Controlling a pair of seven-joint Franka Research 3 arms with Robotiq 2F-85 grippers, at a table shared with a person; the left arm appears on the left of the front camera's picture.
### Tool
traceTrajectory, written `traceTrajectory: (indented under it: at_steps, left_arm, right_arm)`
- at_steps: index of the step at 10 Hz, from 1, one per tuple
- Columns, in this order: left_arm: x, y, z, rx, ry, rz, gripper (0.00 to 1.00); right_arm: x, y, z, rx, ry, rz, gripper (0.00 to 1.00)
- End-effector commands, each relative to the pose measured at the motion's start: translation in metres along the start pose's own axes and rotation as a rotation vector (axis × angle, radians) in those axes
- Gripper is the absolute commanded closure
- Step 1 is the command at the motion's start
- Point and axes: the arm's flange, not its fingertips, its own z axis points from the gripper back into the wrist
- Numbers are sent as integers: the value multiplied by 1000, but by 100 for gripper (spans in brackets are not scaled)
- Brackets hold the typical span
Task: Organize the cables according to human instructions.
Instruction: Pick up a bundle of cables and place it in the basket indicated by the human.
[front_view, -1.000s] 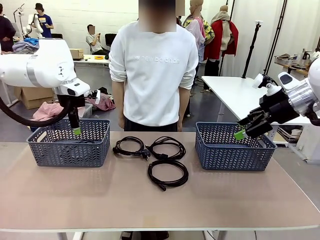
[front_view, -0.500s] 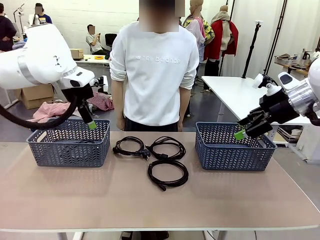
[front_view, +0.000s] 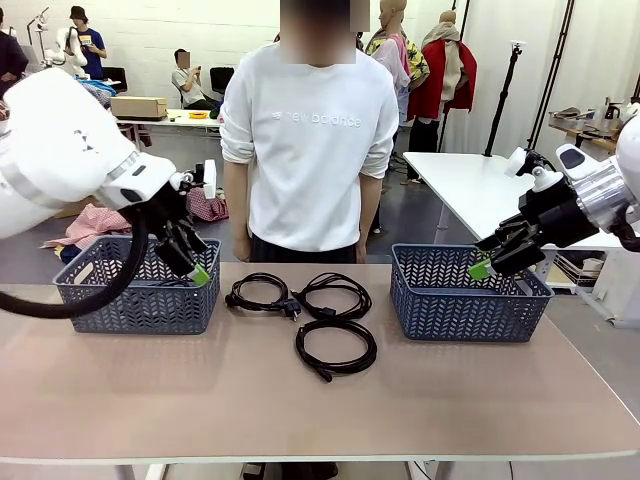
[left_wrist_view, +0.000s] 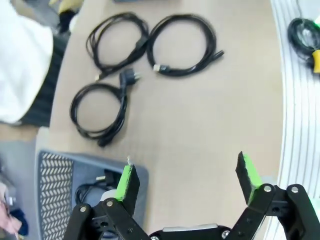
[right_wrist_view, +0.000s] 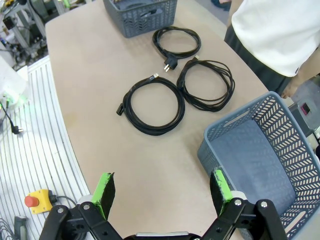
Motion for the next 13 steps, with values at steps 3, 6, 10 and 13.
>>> traceTrajectory:
  at_steps: [3, 6, 10, 13]
  left_arm:
    - [-3, -9, -1, -5, -36, -31, 0]
    - [-3, -9, -1, -5, -36, -31, 0]
    - [-3, -9, -1, -5, -36, -31, 0]
    - [-3, -9, -1, -5, -36, -31, 0]
  right_arm:
    - [1, -3, 0, 14, -30, 18, 0]
    - [1, -3, 0, 14, -30, 18, 0]
    - [1, -3, 0, 14, -30, 18, 0]
    - [1, -3, 0, 14, -30, 18, 0]
